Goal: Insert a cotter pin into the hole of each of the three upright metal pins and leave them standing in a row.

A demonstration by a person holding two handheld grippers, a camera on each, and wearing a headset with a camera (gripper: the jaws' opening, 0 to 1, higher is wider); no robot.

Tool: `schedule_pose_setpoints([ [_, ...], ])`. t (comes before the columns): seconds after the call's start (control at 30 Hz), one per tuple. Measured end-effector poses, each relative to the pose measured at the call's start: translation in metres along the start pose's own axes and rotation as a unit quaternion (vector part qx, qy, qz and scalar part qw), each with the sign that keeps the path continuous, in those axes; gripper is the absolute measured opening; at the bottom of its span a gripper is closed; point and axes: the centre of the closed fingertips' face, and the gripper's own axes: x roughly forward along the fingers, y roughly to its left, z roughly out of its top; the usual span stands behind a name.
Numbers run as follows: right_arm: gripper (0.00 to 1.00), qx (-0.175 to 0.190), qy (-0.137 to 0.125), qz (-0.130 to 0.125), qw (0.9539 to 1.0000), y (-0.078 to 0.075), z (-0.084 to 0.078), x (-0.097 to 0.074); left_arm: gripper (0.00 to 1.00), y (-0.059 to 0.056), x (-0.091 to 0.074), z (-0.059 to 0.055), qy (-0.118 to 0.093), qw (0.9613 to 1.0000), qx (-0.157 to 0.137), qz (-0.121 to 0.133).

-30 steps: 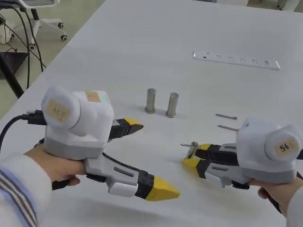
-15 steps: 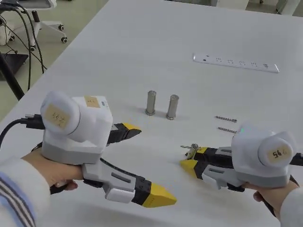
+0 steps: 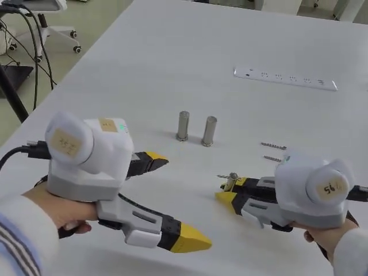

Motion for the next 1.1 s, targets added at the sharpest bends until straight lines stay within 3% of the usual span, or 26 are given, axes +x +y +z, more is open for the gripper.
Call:
schedule_pose_setpoints([
  [0.37,0.04,-0.012,-0.026,0.001,0.9996,-0.003,0.033,0.024,0.98,0.009,-0.002,-0.004,0.002,0.9998,-0.018,0.011],
  [0.73,0.04,-0.027,-0.02,0.022,0.9992,0.015,0.031,0.046,0.98,0.013,-0.008,-0.008,-0.005,0.9996,-0.024,0.015],
  [0.8,0.04,-0.027,-0.019,0.022,0.9992,0.016,0.03,0.05,0.98,0.011,-0.009,-0.006,-0.014,0.9994,-0.029,0.012],
  [1.1,0.04,-0.027,-0.014,0.025,0.9992,0.017,0.028,0.054,0.97,0.013,-0.008,-0.007,-0.014,0.9993,-0.033,0.013],
])
